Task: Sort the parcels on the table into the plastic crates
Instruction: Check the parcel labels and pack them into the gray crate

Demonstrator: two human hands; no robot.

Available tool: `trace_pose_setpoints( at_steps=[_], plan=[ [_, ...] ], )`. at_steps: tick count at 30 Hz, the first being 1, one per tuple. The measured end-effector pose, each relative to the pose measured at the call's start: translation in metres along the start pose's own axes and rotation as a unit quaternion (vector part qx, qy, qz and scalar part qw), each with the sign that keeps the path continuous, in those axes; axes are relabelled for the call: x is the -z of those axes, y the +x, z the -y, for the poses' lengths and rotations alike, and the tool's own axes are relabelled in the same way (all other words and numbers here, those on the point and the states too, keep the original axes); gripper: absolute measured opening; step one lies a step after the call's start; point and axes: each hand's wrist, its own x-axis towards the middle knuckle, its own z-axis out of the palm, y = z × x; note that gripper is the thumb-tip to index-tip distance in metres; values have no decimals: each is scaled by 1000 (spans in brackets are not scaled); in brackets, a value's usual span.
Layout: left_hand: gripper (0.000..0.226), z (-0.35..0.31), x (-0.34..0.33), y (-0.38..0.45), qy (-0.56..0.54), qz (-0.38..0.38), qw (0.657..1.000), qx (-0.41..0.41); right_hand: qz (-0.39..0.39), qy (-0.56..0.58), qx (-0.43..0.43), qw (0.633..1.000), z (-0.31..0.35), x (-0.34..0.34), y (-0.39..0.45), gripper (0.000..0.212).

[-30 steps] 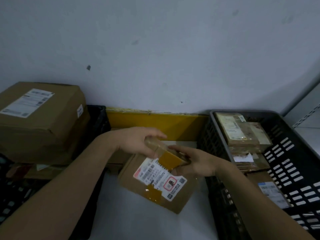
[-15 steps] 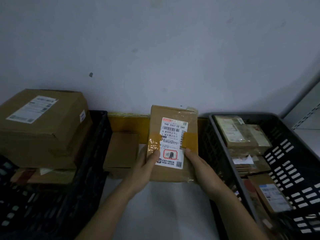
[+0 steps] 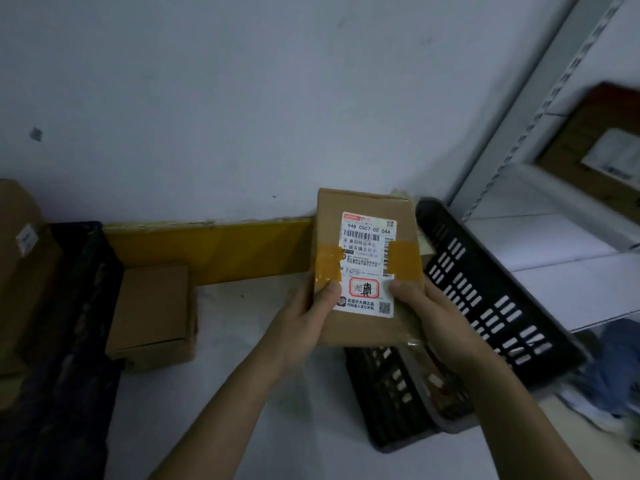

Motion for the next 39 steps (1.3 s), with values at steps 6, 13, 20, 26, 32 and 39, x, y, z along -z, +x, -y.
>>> trace_pose_setpoints(
  at_steps=[6,13,20,26,32,39],
  plan=[
    [44,-13,-62,29,108,8,993,-51,-58,-58,6,997,-4,98,0,39],
    [76,26,-129,66,350,-74,934,-4,-6,-107,-12,994,-40,205,23,33],
    [74,52,-189,73,386,-143,910,53,195,-176,-96,960,-105,210,75,48],
    [66,57,-192,59,397,-194,897,37,276,-231,-72,930,-130,186,91,59],
    [60,56,-194,50,410,-211,887,36,292,-310,-13,905,-143,177,97,101],
    [59,58,-196,51,425,-215,879,34,244,-473,69,844,-152,170,91,105]
  ],
)
